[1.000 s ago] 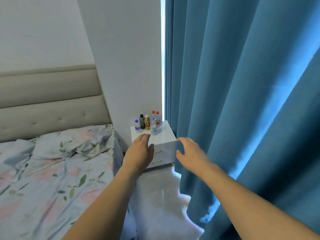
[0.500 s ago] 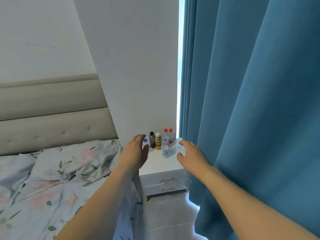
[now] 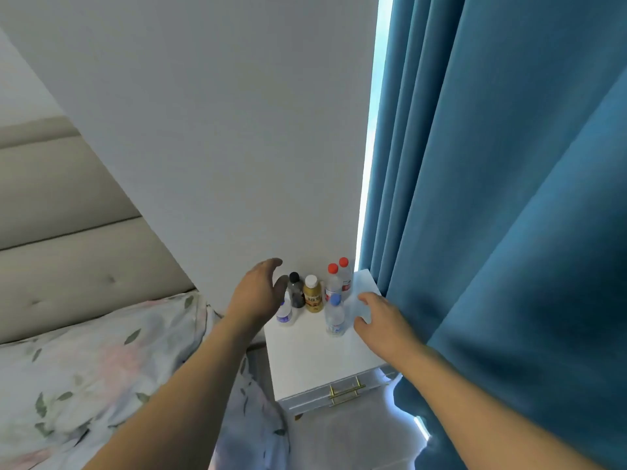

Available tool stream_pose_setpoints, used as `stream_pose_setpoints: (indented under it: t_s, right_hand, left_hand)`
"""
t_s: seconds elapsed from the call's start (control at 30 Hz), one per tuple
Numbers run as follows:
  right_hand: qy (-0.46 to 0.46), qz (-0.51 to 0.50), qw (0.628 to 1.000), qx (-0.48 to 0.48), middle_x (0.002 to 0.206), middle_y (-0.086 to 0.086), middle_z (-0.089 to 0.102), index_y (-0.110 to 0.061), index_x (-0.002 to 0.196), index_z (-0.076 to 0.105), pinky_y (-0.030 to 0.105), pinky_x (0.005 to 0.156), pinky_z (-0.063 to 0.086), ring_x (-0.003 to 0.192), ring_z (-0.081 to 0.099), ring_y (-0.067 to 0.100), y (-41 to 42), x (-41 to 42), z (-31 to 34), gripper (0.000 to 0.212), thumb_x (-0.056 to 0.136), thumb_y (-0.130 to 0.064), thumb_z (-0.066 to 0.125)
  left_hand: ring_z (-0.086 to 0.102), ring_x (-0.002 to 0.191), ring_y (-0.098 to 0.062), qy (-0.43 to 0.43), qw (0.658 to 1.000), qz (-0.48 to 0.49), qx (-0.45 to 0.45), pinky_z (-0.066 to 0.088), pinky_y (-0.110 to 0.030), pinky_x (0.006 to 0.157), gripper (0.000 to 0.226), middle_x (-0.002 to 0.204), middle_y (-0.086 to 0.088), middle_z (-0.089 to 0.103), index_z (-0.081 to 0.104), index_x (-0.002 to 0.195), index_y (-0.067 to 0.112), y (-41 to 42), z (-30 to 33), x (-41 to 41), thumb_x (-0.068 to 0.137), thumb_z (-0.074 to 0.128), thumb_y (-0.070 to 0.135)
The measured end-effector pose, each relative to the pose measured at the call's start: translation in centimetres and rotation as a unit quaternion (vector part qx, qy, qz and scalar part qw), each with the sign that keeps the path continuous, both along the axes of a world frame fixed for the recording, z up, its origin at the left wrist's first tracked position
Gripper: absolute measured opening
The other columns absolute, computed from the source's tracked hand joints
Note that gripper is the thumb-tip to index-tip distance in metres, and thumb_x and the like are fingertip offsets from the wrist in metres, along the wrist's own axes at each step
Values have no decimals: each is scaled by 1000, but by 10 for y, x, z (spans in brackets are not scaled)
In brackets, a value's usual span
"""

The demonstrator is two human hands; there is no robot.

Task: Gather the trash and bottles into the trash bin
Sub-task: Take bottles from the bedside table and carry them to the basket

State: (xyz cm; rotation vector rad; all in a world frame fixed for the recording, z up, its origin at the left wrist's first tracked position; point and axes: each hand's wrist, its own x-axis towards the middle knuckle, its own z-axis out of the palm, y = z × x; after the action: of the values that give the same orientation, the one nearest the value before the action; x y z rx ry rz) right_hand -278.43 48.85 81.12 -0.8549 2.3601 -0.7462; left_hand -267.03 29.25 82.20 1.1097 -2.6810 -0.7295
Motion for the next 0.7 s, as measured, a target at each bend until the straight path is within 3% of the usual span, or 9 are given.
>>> stream_pose_setpoints:
  t_s: [0.17,0.4,0.53,0.7]
  right_hand:
    - [-29,-11,998,53,137,1,49,-19,135,43,26,96,40,120,51,20,-59,-48,-83,40,96,-23,51]
    - [-32,-39,997,53,138,-4,41,-25,138,35,24,96,41,124,45,17,-110,-82,-204,53,92,-39,58]
    - [-10,-42,999,5,133,-8,43,-28,135,40,22,96,41,122,44,13,-122,-86,-239,51,90,-42,60]
    - [20,-28,999,0,128,-8,46,-31,133,46,22,92,44,118,45,12,-125,-90,-264,45,91,-41,58]
  left_hand:
    - [53,121,-22,-48,996,-55,57,43,-33,97,44,139,-4,53,47,140,17,-61,-81,-88,97,50,27]
    - [47,129,-24,-103,981,-158,51,40,-38,107,56,147,1,46,40,144,23,-109,-212,-190,93,58,35]
    - [51,122,-25,-98,977,-183,50,44,-41,101,60,143,2,51,36,145,27,-118,-255,-214,92,57,44]
    - [52,109,-21,-94,974,-207,17,46,-36,91,45,131,4,59,46,137,26,-120,-273,-223,95,52,40]
